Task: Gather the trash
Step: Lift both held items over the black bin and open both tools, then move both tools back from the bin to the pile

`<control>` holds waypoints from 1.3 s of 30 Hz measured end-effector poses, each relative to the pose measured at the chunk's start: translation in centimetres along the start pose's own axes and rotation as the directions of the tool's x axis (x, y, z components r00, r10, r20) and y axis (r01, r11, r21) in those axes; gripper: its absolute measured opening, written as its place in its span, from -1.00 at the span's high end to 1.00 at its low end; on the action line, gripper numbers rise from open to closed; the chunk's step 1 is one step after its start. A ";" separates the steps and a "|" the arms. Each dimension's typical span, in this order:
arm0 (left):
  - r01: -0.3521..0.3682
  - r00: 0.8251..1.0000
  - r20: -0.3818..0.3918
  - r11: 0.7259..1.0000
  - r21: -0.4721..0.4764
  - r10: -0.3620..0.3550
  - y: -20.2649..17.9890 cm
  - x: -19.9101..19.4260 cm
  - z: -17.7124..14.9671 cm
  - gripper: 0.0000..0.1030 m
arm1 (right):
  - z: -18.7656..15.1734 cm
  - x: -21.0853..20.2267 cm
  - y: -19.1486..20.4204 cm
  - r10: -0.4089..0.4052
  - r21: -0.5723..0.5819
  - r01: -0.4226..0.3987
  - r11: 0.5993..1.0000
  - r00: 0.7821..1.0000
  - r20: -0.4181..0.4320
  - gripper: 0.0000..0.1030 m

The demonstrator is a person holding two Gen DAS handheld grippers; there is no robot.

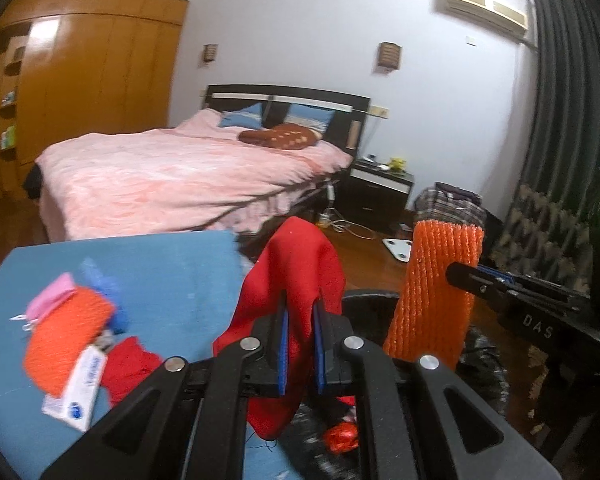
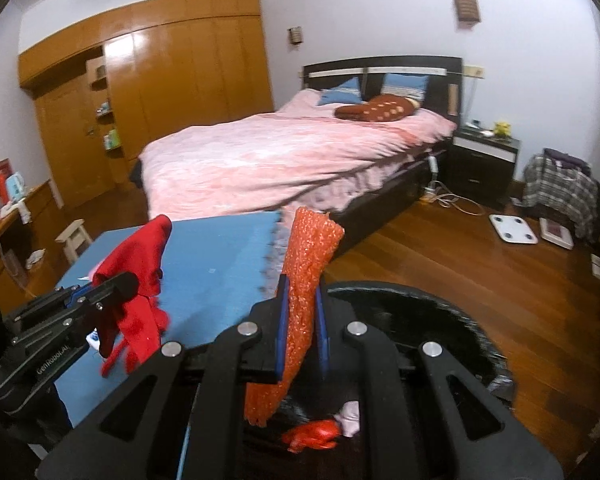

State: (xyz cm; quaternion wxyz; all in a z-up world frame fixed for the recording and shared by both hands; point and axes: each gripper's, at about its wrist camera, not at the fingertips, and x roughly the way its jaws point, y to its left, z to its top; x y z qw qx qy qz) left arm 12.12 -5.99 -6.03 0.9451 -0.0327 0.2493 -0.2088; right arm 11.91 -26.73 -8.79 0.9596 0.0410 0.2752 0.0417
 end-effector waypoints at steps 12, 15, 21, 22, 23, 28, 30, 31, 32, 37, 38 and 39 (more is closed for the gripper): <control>0.106 0.994 -0.044 0.994 0.033 -0.105 -4.6 3.6 -0.5 0.71 | -2.6 -0.4 -4.5 -0.103 0.048 0.104 0.993 0.994 -0.035 0.74; 0.121 0.991 -0.068 0.992 0.030 -0.119 -4.8 4.2 -1.0 0.27 | -3.3 -0.1 -5.1 -0.119 0.059 0.122 0.991 0.991 -0.054 0.69; 0.102 0.992 -0.077 0.994 0.032 -0.099 -4.3 3.9 -1.7 -0.02 | -3.8 0.5 -5.0 -0.142 0.067 0.147 0.987 0.988 -0.065 -0.01; 0.092 0.993 -0.076 0.995 0.030 -0.090 -3.9 3.7 -1.7 -0.05 | -3.8 0.5 -5.0 -0.147 0.067 0.151 0.986 0.987 -0.063 -0.24; 0.084 0.994 -0.073 0.996 0.028 -0.082 -3.7 3.6 -1.7 -0.13 | -3.8 0.4 -4.9 -0.151 0.067 0.155 0.986 0.987 -0.057 -0.45; 0.023 0.999 -0.049 0.999 0.025 -0.022 -1.5 2.5 -1.4 -0.48 | -3.4 0.2 -3.9 -0.154 0.055 0.156 0.986 0.988 -0.027 -0.79; -0.007 0.999 -0.040 1.000 0.016 0.007 -0.4 1.8 -1.4 -0.61 | -3.1 0.3 -3.4 -0.143 0.056 0.144 0.988 0.989 -0.024 -0.83; -0.025 0.999 -0.035 1.000 0.007 0.026 0.3 1.4 -1.4 -0.63 | -3.1 0.3 -3.2 -0.139 0.056 0.140 0.989 0.990 -0.021 -0.85; -0.036 0.999 -0.034 0.999 0.001 0.036 0.9 1.2 -1.4 -0.67 | -2.9 0.4 -2.8 -0.130 0.057 0.131 0.990 0.991 -0.019 -0.85; -0.112 0.994 -0.015 0.994 -0.020 0.111 3.8 -0.4 -1.5 -0.74 | -2.2 1.1 -0.5 -0.089 0.036 0.089 0.995 0.996 -0.015 -0.86; -0.123 0.992 -0.014 0.992 -0.023 0.123 4.2 -0.6 -1.4 -0.75 | -2.1 1.3 0.1 -0.077 0.030 0.077 0.997 0.997 -0.014 -0.86; -0.137 0.991 -0.011 0.990 -0.027 0.137 4.8 -0.9 -1.4 -0.76 | -1.9 1.5 0.5 -0.070 0.026 0.070 0.997 0.997 -0.013 -0.86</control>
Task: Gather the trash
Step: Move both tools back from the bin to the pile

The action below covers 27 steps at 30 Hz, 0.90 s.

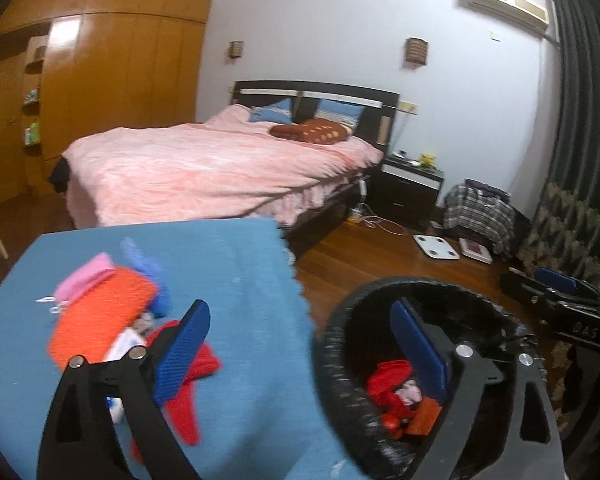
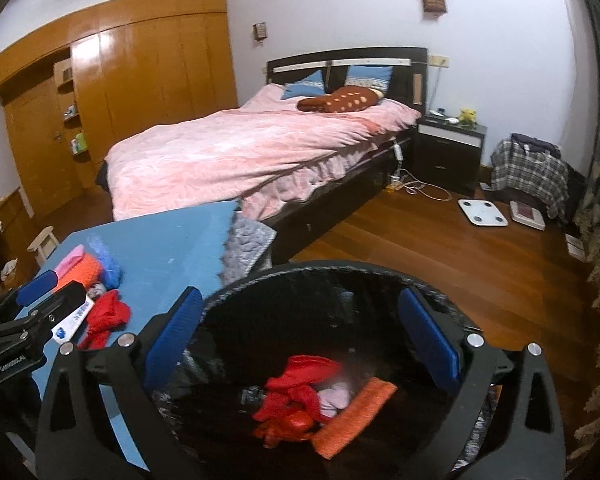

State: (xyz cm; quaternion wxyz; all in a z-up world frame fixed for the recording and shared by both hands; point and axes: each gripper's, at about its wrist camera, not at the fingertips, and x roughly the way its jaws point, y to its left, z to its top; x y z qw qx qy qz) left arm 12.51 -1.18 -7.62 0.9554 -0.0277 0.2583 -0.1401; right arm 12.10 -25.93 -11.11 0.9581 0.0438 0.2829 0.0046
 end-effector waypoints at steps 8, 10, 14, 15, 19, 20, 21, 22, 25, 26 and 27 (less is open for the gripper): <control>-0.123 0.992 0.010 0.991 -0.048 0.123 5.6 -1.8 -0.4 -0.78 | 0.8 1.6 5.6 0.094 -0.049 -0.094 0.994 0.996 -0.012 -0.87; -0.153 0.988 0.009 0.986 -0.060 0.154 7.0 -2.1 -0.5 -0.78 | 0.9 2.1 7.2 0.116 -0.065 -0.116 0.991 0.993 -0.015 -0.87; -0.202 0.979 0.003 0.976 -0.082 0.203 9.5 -2.6 -1.1 -0.78 | 1.3 3.2 10.1 0.163 -0.083 -0.165 0.983 0.986 -0.025 -0.87; -0.217 0.976 0.001 0.972 -0.087 0.218 10.2 -2.7 -1.2 -0.78 | 1.3 3.3 10.7 0.171 -0.087 -0.172 0.981 0.985 -0.027 -0.87; -0.263 0.965 -0.008 0.960 -0.097 0.264 12.4 -3.0 -1.8 -0.78 | 1.4 4.6 13.5 0.205 -0.114 -0.208 0.971 0.978 -0.036 -0.87; -0.274 0.961 -0.009 0.956 -0.104 0.275 13.0 -3.1 -1.9 -0.78 | 1.4 5.0 14.2 0.209 -0.123 -0.212 0.969 0.977 -0.040 -0.86; -0.283 0.959 -0.011 0.953 -0.109 0.283 13.3 -3.2 -2.1 -0.78 | 1.3 5.3 14.9 0.215 -0.129 -0.219 0.967 0.975 -0.046 -0.87; -0.293 0.956 -0.014 0.949 -0.114 0.294 13.9 -3.2 -2.2 -0.78 | 1.2 5.6 15.4 0.221 -0.132 -0.226 0.965 0.974 -0.050 -0.87; -0.314 0.949 -0.020 0.941 -0.123 0.314 15.0 -3.1 -2.8 -0.78 | 0.7 6.7 17.1 0.231 -0.147 -0.239 0.960 0.971 -0.069 -0.87; -0.318 0.948 -0.022 0.940 -0.125 0.318 15.2 -3.2 -3.0 -0.78 | 0.4 7.1 17.7 0.234 -0.153 -0.243 0.958 0.969 -0.076 -0.86; -0.325 0.946 -0.025 0.937 -0.129 0.325 15.7 -3.1 -3.2 -0.78 | 0.2 7.4 18.3 0.237 -0.158 -0.248 0.956 0.968 -0.082 -0.86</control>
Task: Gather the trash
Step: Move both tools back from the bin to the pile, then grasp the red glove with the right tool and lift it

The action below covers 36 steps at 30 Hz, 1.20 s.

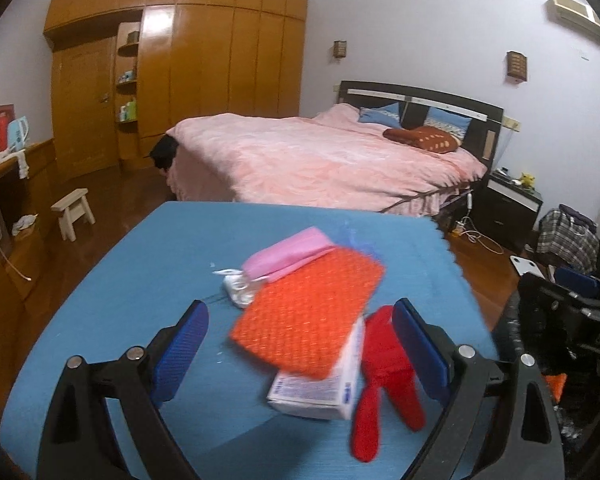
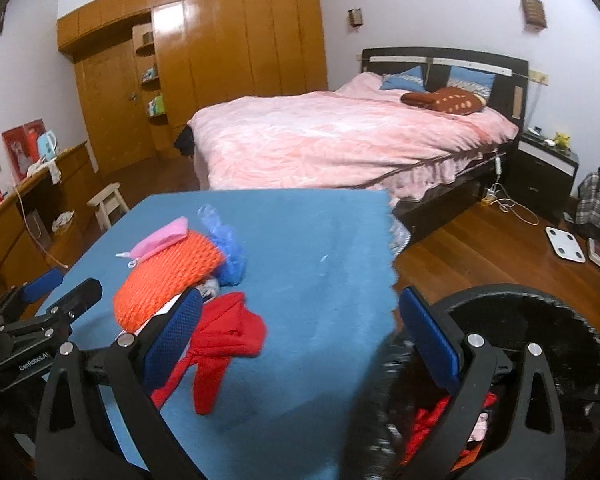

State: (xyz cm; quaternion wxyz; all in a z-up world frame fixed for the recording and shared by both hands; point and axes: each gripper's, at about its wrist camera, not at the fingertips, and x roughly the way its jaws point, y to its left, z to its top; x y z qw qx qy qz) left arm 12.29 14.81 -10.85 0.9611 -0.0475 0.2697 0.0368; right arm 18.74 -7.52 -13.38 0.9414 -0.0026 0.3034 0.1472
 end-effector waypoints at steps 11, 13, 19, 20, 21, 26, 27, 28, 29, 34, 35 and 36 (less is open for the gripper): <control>-0.049 0.998 -0.031 0.999 -0.018 0.048 2.9 1.2 -1.4 -0.77 | -2.1 4.9 3.8 0.039 -0.039 -0.042 0.998 0.996 -0.076 -0.86; -0.053 0.998 -0.034 0.998 -0.017 0.053 3.3 1.4 -1.6 -0.77 | -2.6 5.6 4.2 0.040 -0.041 -0.043 0.998 0.995 -0.091 -0.83; -0.056 0.998 -0.042 0.998 -0.017 0.055 3.9 1.8 -1.8 -0.77 | -3.6 7.5 4.7 0.043 -0.049 -0.051 0.998 0.987 -0.153 -0.66; -0.057 0.997 -0.044 0.998 -0.017 0.056 4.0 1.8 -1.9 -0.77 | -3.8 7.8 4.8 0.047 -0.048 -0.055 0.997 0.985 -0.165 -0.66; -0.057 0.997 -0.045 0.998 -0.019 0.056 4.1 1.9 -1.9 -0.77 | -3.8 8.0 4.8 0.050 -0.050 -0.059 0.997 0.984 -0.172 -0.66; -0.056 0.997 -0.051 0.998 -0.025 0.055 4.4 2.2 -2.1 -0.77 | -4.2 8.8 5.4 0.070 -0.070 -0.087 0.994 0.975 -0.212 -0.60; -0.056 0.997 -0.053 0.998 -0.026 0.054 4.4 2.2 -2.1 -0.77 | -4.3 8.9 5.5 0.073 -0.071 -0.090 0.993 0.973 -0.218 -0.58; -0.056 0.997 -0.054 0.998 -0.026 0.055 4.4 2.2 -2.2 -0.77 | -4.3 9.1 5.6 0.078 -0.072 -0.096 0.993 0.970 -0.229 -0.53; -0.056 0.997 -0.055 0.998 -0.026 0.054 4.4 2.3 -2.2 -0.77 | -4.4 9.2 5.5 0.082 -0.072 -0.101 0.992 0.968 -0.237 -0.46; -0.052 0.997 -0.057 0.998 -0.026 0.050 4.2 2.4 -2.3 -0.77 | -4.6 9.5 5.5 0.113 -0.052 -0.131 0.990 0.957 -0.267 0.12; -0.050 0.997 -0.057 0.998 -0.026 0.048 4.2 2.4 -2.2 -0.77 | -4.6 9.5 5.4 0.123 -0.048 -0.141 0.989 0.955 -0.271 0.33; -0.049 0.997 -0.058 0.998 -0.025 0.048 4.1 2.4 -2.3 -0.77 | -4.6 9.5 5.5 0.128 -0.048 -0.146 0.988 0.953 -0.274 0.42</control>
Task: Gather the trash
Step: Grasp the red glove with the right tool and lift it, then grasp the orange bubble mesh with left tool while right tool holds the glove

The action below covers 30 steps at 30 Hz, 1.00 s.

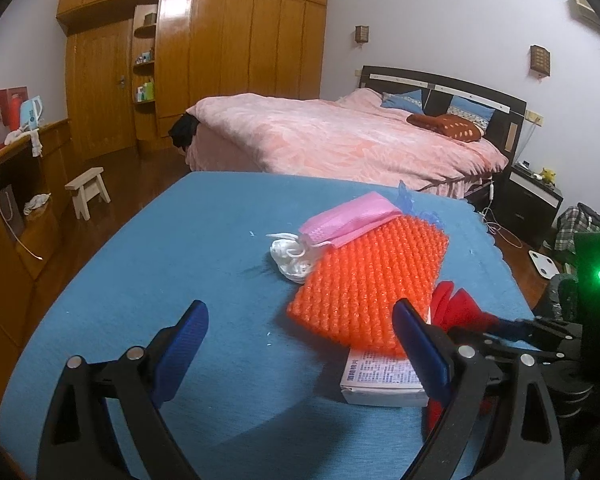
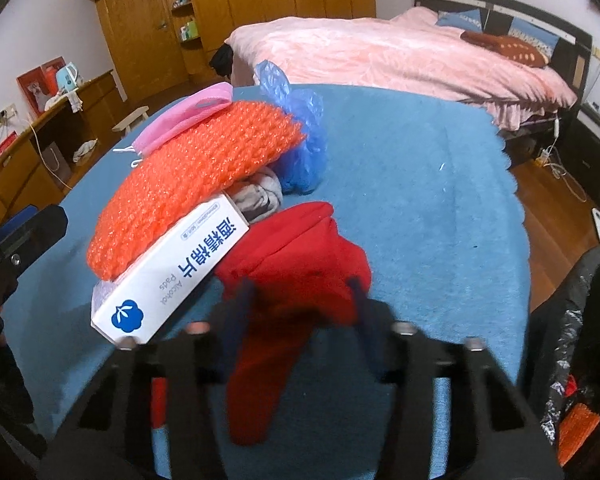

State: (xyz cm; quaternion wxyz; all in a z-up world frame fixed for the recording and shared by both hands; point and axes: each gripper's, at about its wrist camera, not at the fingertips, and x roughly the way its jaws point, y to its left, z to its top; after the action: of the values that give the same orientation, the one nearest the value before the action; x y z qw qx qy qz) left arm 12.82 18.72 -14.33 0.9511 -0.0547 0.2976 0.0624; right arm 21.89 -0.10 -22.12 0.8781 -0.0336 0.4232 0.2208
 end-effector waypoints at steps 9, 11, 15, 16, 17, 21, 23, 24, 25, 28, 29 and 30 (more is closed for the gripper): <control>0.026 1.000 -0.002 1.000 0.006 -0.026 -0.9 0.1 0.2 -0.76 | 0.1 -1.9 -0.1 -0.012 -0.013 0.012 1.000 0.999 0.046 0.80; 0.038 0.999 -0.002 0.999 0.012 -0.038 -1.3 0.3 0.3 -0.76 | 0.4 -2.6 -0.7 -0.022 0.011 0.021 1.000 0.998 0.066 0.80; 0.066 0.998 -0.004 0.998 0.024 -0.065 -2.3 0.8 0.7 -0.69 | 1.0 -3.1 -2.0 -0.043 0.042 0.040 0.998 0.996 0.076 0.80; 0.072 0.997 -0.005 0.997 0.025 -0.072 -2.5 1.0 0.8 -0.69 | 1.0 -2.9 -2.1 -0.043 0.046 0.040 0.998 0.997 0.071 0.80; 0.074 0.997 -0.007 0.997 0.026 -0.074 -2.6 1.1 0.9 -0.68 | 1.0 -2.7 -2.4 -0.041 0.050 0.037 0.998 0.997 0.065 0.79; 0.083 0.996 -0.025 0.996 0.026 -0.082 -3.0 2.0 0.8 -0.63 | 0.8 -2.0 -2.5 -0.056 0.056 0.053 0.997 0.997 0.047 0.58; 0.085 0.996 -0.028 0.996 0.021 -0.084 -2.9 2.2 0.8 -0.63 | 0.7 -1.8 -2.6 -0.072 0.060 0.069 0.996 0.996 0.052 0.10; 0.084 0.996 -0.028 0.996 0.022 -0.084 -2.9 2.2 0.8 -0.63 | 0.7 -1.7 -2.7 -0.076 0.061 0.072 0.996 0.996 0.053 0.02; 0.084 0.996 -0.028 0.996 0.023 -0.084 -2.9 2.2 0.8 -0.63 | 0.8 -1.5 -2.7 -0.076 0.061 0.073 0.996 0.996 0.052 -0.06; 0.080 0.996 -0.029 0.996 0.026 -0.079 -2.8 2.4 0.7 -0.63 | 0.8 -0.7 -2.5 -0.083 0.054 0.081 0.995 0.996 0.037 -0.19; 0.080 0.996 -0.031 0.996 0.024 -0.079 -2.6 2.4 0.7 -0.63 | 0.8 -0.4 -2.5 -0.088 0.054 0.086 0.995 0.996 0.030 -0.24; 0.081 0.996 -0.031 0.997 0.021 -0.080 -2.6 2.5 0.7 -0.63 | 0.8 -0.2 -2.5 -0.091 0.055 0.089 0.994 0.996 0.024 -0.29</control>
State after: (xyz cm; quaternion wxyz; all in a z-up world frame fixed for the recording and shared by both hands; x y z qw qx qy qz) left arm 15.62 16.50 -15.00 0.9487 -0.0569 0.3104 0.0200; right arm 23.45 -2.21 -21.78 0.8932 -0.0259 0.4156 0.1699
